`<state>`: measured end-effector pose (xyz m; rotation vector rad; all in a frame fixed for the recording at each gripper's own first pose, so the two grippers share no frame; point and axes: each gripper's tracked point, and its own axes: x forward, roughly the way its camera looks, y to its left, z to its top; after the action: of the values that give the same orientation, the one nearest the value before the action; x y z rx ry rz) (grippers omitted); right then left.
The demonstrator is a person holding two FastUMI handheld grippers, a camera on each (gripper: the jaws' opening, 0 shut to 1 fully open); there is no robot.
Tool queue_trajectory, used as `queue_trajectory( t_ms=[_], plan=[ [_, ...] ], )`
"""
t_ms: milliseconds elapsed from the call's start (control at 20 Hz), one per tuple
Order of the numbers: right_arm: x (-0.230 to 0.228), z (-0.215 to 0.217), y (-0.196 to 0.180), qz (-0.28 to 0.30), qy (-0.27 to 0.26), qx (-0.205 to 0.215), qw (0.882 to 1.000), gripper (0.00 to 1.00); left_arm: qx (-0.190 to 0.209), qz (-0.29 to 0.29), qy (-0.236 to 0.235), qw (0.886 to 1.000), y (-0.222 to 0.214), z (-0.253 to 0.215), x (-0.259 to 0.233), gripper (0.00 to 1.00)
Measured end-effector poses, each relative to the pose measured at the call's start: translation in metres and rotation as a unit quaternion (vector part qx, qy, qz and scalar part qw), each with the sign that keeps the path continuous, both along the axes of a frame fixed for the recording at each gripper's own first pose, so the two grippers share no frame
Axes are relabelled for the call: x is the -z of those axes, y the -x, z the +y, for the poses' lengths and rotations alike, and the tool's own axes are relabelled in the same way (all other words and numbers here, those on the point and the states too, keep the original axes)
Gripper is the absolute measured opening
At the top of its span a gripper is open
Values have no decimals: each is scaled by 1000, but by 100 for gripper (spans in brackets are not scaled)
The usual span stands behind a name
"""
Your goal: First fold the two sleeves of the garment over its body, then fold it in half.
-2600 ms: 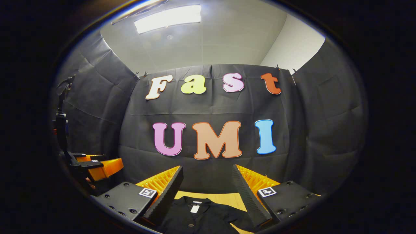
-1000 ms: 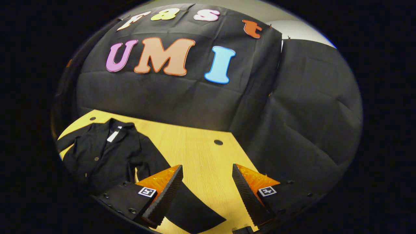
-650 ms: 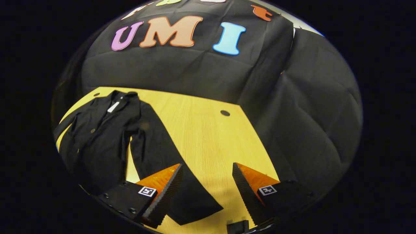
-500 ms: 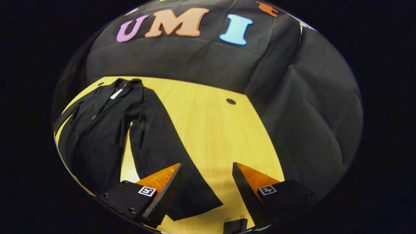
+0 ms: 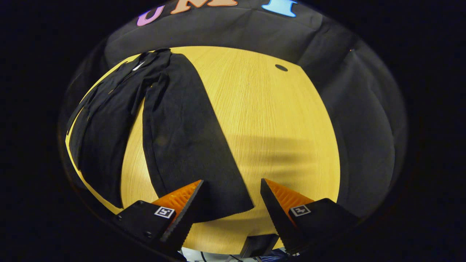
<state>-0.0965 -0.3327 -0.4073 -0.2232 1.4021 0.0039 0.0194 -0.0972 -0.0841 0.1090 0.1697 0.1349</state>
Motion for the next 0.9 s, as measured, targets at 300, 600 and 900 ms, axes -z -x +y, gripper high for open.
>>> queue_trajectory(
  t_ms=[300, 600, 900],
  plan=[
    [2, 9, 8, 72, -54, 40, 995, 92, -12, -6, 6, 1000, 4, 6, -1, 97],
    [4, 33, 4, 68, -49, 10, 996, 19, -11, -15, 5, 1000, 3, 27, -5, 97],
    [-1, 30, 1, 35, -12, 57, 998, 3, -11, -21, 7, 1000, 8, 58, -15, 97]
  ],
)
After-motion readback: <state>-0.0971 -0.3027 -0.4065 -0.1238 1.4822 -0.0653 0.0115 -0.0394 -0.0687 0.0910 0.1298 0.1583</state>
